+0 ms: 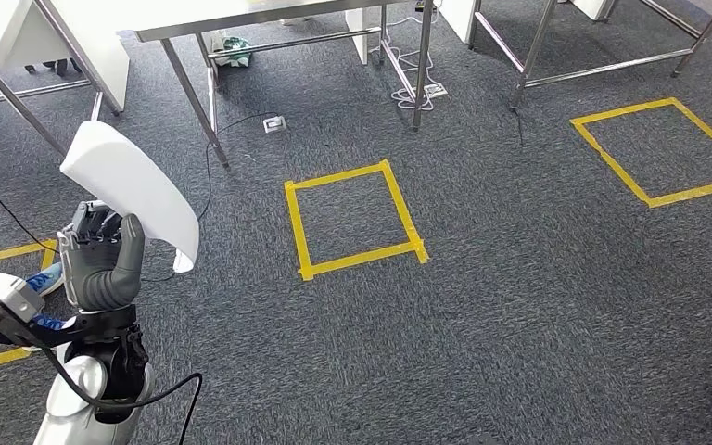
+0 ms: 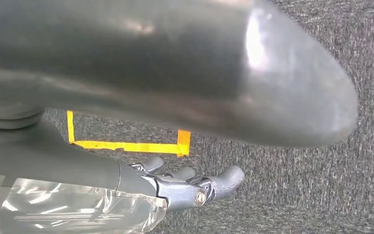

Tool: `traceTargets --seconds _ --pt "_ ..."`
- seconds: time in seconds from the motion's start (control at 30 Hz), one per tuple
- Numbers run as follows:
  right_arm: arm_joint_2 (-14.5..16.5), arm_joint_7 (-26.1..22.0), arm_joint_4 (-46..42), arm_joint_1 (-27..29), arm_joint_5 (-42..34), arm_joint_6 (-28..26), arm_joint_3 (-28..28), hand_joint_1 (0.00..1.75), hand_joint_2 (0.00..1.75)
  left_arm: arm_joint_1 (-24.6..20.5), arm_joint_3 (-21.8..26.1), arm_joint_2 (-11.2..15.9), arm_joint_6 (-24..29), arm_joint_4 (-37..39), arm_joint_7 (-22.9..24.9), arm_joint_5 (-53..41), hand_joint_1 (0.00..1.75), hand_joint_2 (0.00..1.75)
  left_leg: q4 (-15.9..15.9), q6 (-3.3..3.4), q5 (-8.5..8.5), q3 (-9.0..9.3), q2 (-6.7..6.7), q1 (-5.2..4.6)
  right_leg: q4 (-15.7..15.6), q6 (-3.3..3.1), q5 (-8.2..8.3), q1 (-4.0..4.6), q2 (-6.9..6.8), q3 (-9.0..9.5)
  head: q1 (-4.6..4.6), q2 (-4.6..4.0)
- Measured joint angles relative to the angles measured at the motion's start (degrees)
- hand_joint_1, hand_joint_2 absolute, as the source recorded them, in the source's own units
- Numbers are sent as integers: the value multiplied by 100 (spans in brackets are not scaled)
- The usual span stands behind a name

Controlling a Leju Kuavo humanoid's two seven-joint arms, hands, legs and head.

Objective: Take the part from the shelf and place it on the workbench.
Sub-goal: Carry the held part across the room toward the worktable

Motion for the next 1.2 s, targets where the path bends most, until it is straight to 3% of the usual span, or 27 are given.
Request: traceTargets --seconds 0.03,0.07,0.1,0.2,0.23,0.27,0.33,0.4,0.47,0.5,0.53,0.57,0.6,0.63,0.67,0.7,0.73,0.77,0.8,0.87,0.93,1.0,1.07,1.1,1.13,1.2 --pt "0 0 0 12 -1 0 0 0 0 17 0 0 4 1 1 -1 175 175 139 9 -98 -177 1 -4 0 -8 -63 22 9 79 -1 0" --pt "0 -1 0 20 -2 0 0 0 0 27 1 0 6 1 3 -2 175 175 97 37 -87 -269 1 -12 -2 -16 -131 49 19 172 -2 0" --pt "0 -3 -1 22 -4 0 0 0 0 33 2 0 7 1 6 -6 175 175 -123 90 61 -278 1 -27 -5 -23 -201 82 26 276 -2 0" --pt "43 -15 0 11 -20 -1 -1 0 0 37 9 1 2 -2 24 -19 175 175 -1142 400 1009 -113 -7 -174 -37 -32 -400 140 40 519 18 0" --pt "59 -20 0 5 -27 -2 -1 0 0 34 15 1 -3 -8 31 -23 175 175 -1358 476 1210 -58 -3 -230 -85 -18 -442 134 42 561 15 0" --pt "77 -23 0 3 -33 -2 -1 0 0 29 20 0 -8 -15 37 -28 175 175 -1499 523 1289 -4 -1 -278 -102 17 -444 136 36 615 18 0" --pt "74 -30 -1 -2 -38 -4 0 0 0 16 26 -4 -16 -32 45 -38 175 175 -1667 560 1244 190 6 -285 -102 88 -404 132 15 689 1 -1" --pt "73 -34 -1 -23 -41 -7 1 0 0 3 24 -13 -22 -39 47 -47 175 175 -1788 604 1213 403 -1 -248 321 119 -359 130 4 518 9 -2" --pt "57 -35 -1 -44 -42 -7 0 0 0 -1 22 -29 -28 -42 48 -55 175 175 -1826 605 1124 542 -2 -218 1088 95 -489 99 3 -8 16 -1" --pt "46 -33 -1 -42 -43 -7 0 0 0 5 20 -38 -29 -40 49 -57 175 175 -1826 588 1062 596 -9 -207 1401 92 -637 73 2 -287 17 -1" --pt "33 -32 -1 -31 -45 -7 0 0 0 17 18 -46 -30 -40 50 -59 175 175 -1826 560 997 662 -21 -193 1559 108 -788 44 1 -499 16 0" --pt "22 -31 -1 -18 -48 -7 0 0 0 27 16 -54 -31 -39 50 -60 175 175 -1825 523 923 746 -34 -175 1523 167 -869 12 -1 -617 17 0" --pt "11 -30 -1 -5 -50 -7 0 0 0 34 16 -58 -31 -36 50 -60 175 175 -1820 481 845 842 -45 -153 1319 258 -835 -23 -6 -647 18 -1" --pt "1 -31 -1 3 -50 -7 0 0 0 39 16 -62 -31 -33 50 -61 175 175 -1808 434 754 939 -50 -134 965 380 -647 -61 -18 -606 19 -1" --pt "0 -31 1 12 -50 -7 0 0 0 39 16 -65 -31 -27 50 -61 175 175 -1781 384 657 1014 -50 -124 575 505 -314 -96 -50 -544 27 -1" --pt "0 -31 3 12 -51 -7 0 0 0 40 16 -66 -30 -20 51 -61 175 175 -1745 338 563 1063 -51 -121 273 543 -12 -112 -85 -491 29 -1" --pt "2 -31 4 15 -53 -7 0 0 0 37 16 -67 -29 -16 53 -61 175 175 -1715 292 477 1080 -51 -127 76 518 238 -114 -109 -446 24 -1" --pt "4 -31 6 15 -54 -6 0 0 0 36 16 -66 -29 -14 53 -62 175 175 -1679 257 418 1096 -52 -131 9 432 371 -109 -124 -430 21 -1" --pt "2 -32 6 9 -54 -6 0 0 0 36 16 -65 -29 -15 53 -63 175 175 -1642 231 393 1103 -53 -128 10 313 363 -99 -115 -401 9 0" --pt "5 -36 4 7 -50 -6 0 0 0 37 17 -64 -29 -21 48 -66 175 175 -1357 181 454 987 -36 -99 -2 184 321 -113 -84 -317 2 0" --pt "2 -39 2 1 -48 -7 0 0 0 38 20 -58 -28 -24 45 -66 175 175 -702 114 476 577 -13 -61 -20 99 241 -122 -64 -212 -2 0" --pt "-3 -39 2 3 -47 -7 0 0 0 46 22 -52 -27 -24 45 -67 175 175 -48 47 166 71 -4 -21 -24 57 136 -119 -49 -109 -2 0" --pt "-2 -39 2 13 -46 -7 0 0 0 59 22 -51 -26 -22 45 -67 175 175 124 7 -148 -231 2 15 -24 59 15 -118 -26 28 -3 0" --pt "-2 -39 2 14 -46 -7 0 0 0 61 23 -50 -26 -22 45 -66 175 175 -33 5 -116 -261 5 28 -25 65 -49 -118 -17 113 -3 0" --pt "-2 -39 2 14 -46 -7 0 0 0 62 24 -49 -26 -21 45 -66 175 175 -326 16 71 -219 8 37 -27 76 -113 -118 -10 203 -3 0" --pt "1 -39 2 10 -46 -7 0 0 0 63 26 -46 -26 -20 45 -67 175 175 -1066 72 754 -69 20 29 -26 117 -235 -104 1 336 -2 0"
